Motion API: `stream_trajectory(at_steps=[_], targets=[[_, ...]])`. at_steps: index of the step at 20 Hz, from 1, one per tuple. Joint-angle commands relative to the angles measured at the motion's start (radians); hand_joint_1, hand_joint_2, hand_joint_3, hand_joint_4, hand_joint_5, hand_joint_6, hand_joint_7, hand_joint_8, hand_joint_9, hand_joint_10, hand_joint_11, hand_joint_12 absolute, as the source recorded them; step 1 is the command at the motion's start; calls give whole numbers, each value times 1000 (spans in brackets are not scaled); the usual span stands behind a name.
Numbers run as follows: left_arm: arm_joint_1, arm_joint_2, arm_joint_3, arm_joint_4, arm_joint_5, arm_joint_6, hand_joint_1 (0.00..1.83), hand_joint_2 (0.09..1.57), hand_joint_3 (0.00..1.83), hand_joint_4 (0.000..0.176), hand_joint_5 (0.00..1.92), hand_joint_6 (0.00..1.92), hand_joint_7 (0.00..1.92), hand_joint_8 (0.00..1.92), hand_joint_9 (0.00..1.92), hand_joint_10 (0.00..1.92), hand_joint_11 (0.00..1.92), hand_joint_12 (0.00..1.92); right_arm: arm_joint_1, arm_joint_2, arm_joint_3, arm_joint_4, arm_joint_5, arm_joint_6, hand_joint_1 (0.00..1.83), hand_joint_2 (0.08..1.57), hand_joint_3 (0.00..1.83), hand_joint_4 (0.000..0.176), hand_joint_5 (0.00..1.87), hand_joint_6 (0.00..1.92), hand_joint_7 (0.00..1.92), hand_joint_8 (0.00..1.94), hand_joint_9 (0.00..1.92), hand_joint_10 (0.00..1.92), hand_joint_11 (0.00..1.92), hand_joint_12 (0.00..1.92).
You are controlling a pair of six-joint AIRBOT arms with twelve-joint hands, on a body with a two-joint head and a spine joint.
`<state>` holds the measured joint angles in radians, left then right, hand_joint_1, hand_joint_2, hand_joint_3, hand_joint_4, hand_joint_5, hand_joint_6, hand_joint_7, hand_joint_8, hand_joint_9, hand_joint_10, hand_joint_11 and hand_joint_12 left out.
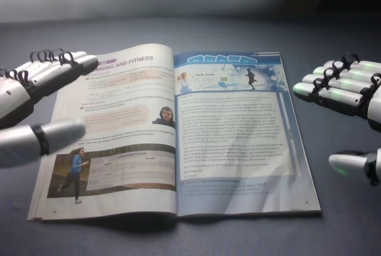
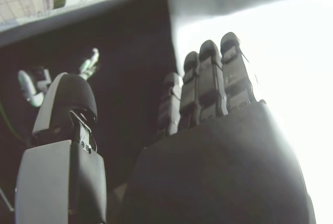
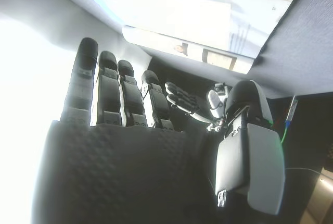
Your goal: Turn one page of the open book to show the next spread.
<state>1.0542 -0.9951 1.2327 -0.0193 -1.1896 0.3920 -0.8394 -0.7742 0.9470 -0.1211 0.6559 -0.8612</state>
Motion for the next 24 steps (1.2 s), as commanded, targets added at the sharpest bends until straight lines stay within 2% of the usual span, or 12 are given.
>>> stream_trajectory(at_steps=[1, 2, 4, 7, 8, 10, 12, 14, 15, 17, 21, 24], targets=[[-4, 6, 2, -20, -116, -7, 28, 1396, 16, 29, 113, 19, 91, 9, 58, 14, 0, 191, 4, 7, -3, 14, 106, 5, 170, 1223, 59, 0, 0, 0, 0, 0, 0, 0, 0, 0], [-4, 6, 2, -18, -114, -7, 67, 1393, 6, 28, 157, 21, 114, 7, 75, 13, 0, 267, 4, 6, -2, 14, 105, 5, 163, 1229, 50, 0, 0, 0, 0, 0, 0, 0, 0, 0], [-4, 9, 4, -18, -112, -7, 87, 1387, 0, 28, 175, 14, 113, 2, 65, 5, 0, 244, 4, 0, 2, 4, 93, 5, 178, 1241, 41, 0, 0, 0, 0, 0, 0, 0, 0, 0], [0, 19, 3, -27, -115, -7, 193, 1392, 0, 0, 223, 12, 155, 6, 100, 9, 0, 324, 14, -31, 30, -41, 56, 53, 162, 1251, 30, 0, 0, 0, 0, 0, 0, 0, 0, 0], [3, 22, 2, -31, -120, -7, 211, 1386, 0, 9, 216, 4, 139, 5, 78, 6, 0, 250, 20, -52, 47, -64, 37, 83, 199, 1240, 21, 0, 0, 0, 0, 0, 0, 0, 0, 0], [9, 24, 1, -40, -125, -7, 207, 1392, 1, 3, 211, 0, 132, 1, 79, 4, 0, 272, 25, -83, 69, -95, 1, 112, 246, 1232, 14, 0, 3, 1, 0, 0, 0, 0, 0, 0], [18, 24, 0, -51, -133, -7, 133, 1405, 3, 12, 195, 0, 123, 0, 80, 1, 0, 258, 27, -117, 89, -118, -32, 130, 264, 1253, 17, 0, 3, 1, 0, 0, 0, 0, 0, 0], [30, 26, -2, -64, -141, -6, 145, 1404, 0, 23, 191, 1, 119, 2, 80, 1, 0, 315, 30, -143, 106, -146, -60, 154, 195, 1265, 16, 0, 6, 2, 0, 0, 0, 0, 0, 0], [36, 28, -3, -68, -141, -6, 132, 1409, 2, 30, 176, 4, 104, 4, 64, 4, 0, 253, 33, -156, 115, -169, -73, 171, 188, 1263, 12, 0, 10, 3, 0, 0, 0, 0, 0, 0], [46, 29, -6, -74, -141, -4, 157, 1408, 0, 32, 175, 2, 106, 2, 67, 3, 0, 298, 43, -179, 127, -211, -99, 204, 193, 1268, 10, 0, 2, 0, 0, 0, 0, 0, 0, 0], [60, 24, -10, -79, -136, -5, 196, 1425, 2, 14, 207, 6, 133, 2, 106, 8, 0, 476, 44, -220, 152, -219, -128, 211, 84, 1260, 1, 0, 0, 0, 0, 0, 0, 0, 0, 0], [75, 26, -13, -78, -118, -6, 233, 1412, 0, 21, 224, 6, 151, 3, 113, 6, 0, 470, 52, -254, 175, -219, -128, 224, 35, 1257, 1, 0, 0, 0, 0, 0, 0, 0, 0, 0]])
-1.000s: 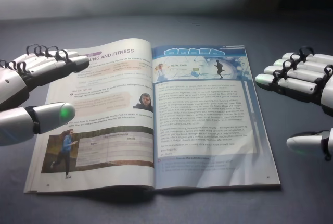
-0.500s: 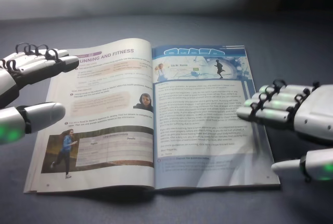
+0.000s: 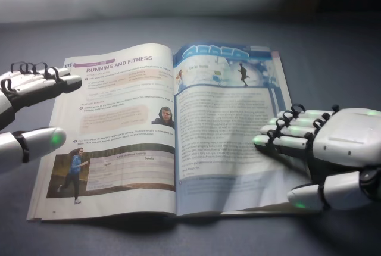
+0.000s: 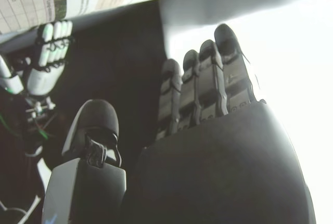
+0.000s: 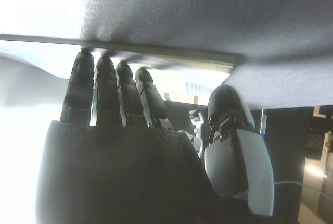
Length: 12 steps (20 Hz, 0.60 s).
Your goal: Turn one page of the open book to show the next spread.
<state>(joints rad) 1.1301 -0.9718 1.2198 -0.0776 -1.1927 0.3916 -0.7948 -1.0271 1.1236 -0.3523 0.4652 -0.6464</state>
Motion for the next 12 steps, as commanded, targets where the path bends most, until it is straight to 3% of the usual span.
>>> stream_trajectory(at_steps=[1, 3, 5, 7, 11, 12], targets=[[4, 2, -2, -19, -112, -6, 199, 1407, 0, 31, 217, 2, 147, 0, 113, 5, 0, 493, 13, -16, 8, 12, 64, 11, 36, 1252, 0, 0, 0, 0, 0, 0, 0, 0, 0, 0], [20, 0, -5, -24, -107, -9, 189, 1403, 0, 42, 197, 1, 123, 0, 87, 1, 0, 498, 27, -46, 24, 12, 73, 11, 9, 1253, 0, 0, 0, 0, 0, 0, 0, 0, 0, 0], [42, -4, -9, -31, -102, -15, 171, 1417, 2, 22, 197, 1, 120, 0, 91, 2, 0, 462, 48, -81, 46, 12, 88, 11, 0, 1248, 0, 0, 0, 0, 0, 0, 0, 0, 0, 0], [63, -10, -8, -39, -96, -23, 199, 1412, 0, 0, 217, 5, 145, 3, 111, 6, 0, 568, 79, -118, 69, 12, 104, 11, 0, 1212, 0, 0, 0, 0, 0, 0, 0, 0, 0, 0], [66, -27, 0, -36, -67, -27, 267, 1428, 2, 0, 263, 5, 184, 2, 114, 3, 0, 369, 152, -185, 107, -9, 135, 11, 0, 1220, 0, 0, 0, 0, 0, 0, 0, 0, 0, 0], [67, -33, 5, -35, -60, -30, 286, 1424, 0, 0, 281, 7, 209, 5, 132, 8, 0, 404, 176, -212, 120, -24, 149, 11, 0, 1224, 0, 0, 0, 0, 0, 0, 0, 0, 0, 0]])
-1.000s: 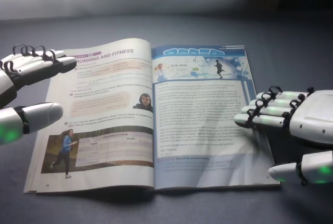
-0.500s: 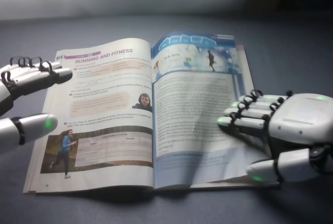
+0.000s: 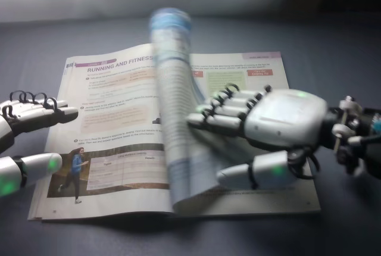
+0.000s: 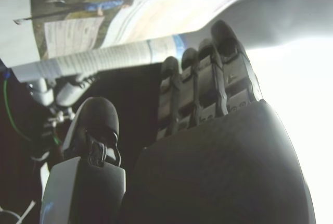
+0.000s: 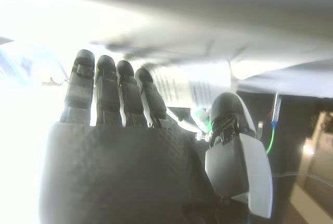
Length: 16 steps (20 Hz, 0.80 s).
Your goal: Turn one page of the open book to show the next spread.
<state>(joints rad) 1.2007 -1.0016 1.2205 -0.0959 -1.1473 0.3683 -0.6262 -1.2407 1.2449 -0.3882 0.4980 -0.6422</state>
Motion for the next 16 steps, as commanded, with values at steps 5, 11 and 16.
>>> stream_trajectory(at_steps=[5, 11, 16], targets=[[-3, -32, 25, -10, -91, -25, 284, 1445, 4, 0, 311, 6, 239, 3, 143, 5, 0, 376, 85, -104, 55, -71, 203, 72, 0, 1194, 0, 0, 0, 0, 0, 0, 0, 0, 0, 0], [-4, -47, 41, 0, -84, -34, 423, 1436, 0, 0, 149, 7, 14, 5, 4, 0, 0, 0, 152, -186, 68, -133, 348, 141, 0, 1196, 0, 0, 0, 0, 0, 0, 0, 0, 0, 0], [-4, -50, 50, -9, -86, -34, 0, 1311, 168, 0, 166, 15, 124, 21, 193, 0, 0, 823, 212, -197, 30, -240, 488, 213, 3, 1163, 0, 1, 0, 0, 0, 0, 0, 0, 0, 0]])
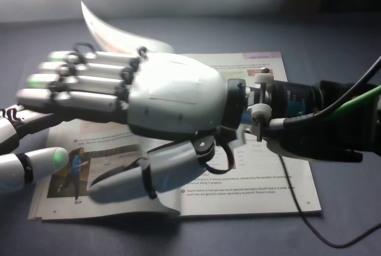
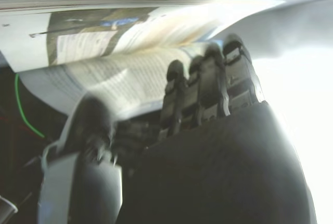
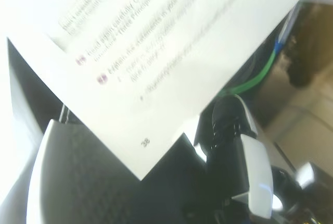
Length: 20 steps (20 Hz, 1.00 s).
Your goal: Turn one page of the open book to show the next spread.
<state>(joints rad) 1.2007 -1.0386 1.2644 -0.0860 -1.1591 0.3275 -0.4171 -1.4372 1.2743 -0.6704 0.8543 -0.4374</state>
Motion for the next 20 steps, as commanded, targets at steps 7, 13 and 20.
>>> stream_trajectory(at_steps=[7, 13, 20], targets=[[1, 6, -10, -51, -98, 19, 0, 1310, 171, 0, 167, 13, 126, 16, 193, 0, 0, 822, 39, 144, -92, 2, 179, -6, 0, 1161, 0, 6, 0, 0, 0, 0, 0, 0, 0, 0], [18, 69, -54, -109, -174, 70, 314, 1376, 11, 0, 294, 10, 214, 5, 144, 2, 0, 433, 15, 324, -179, 112, 141, -124, 56, 1150, 0, 0, 0, 0, 0, 0, 0, 0, 0, 0], [98, 157, -114, -211, -368, 124, 384, 1397, 0, 0, 56, 0, 46, 0, 37, 2, 0, 308, -157, 561, -277, 398, 114, -347, 89, 1196, 10, 18, 0, 0, 0, 0, 0, 0, 0, 0]])
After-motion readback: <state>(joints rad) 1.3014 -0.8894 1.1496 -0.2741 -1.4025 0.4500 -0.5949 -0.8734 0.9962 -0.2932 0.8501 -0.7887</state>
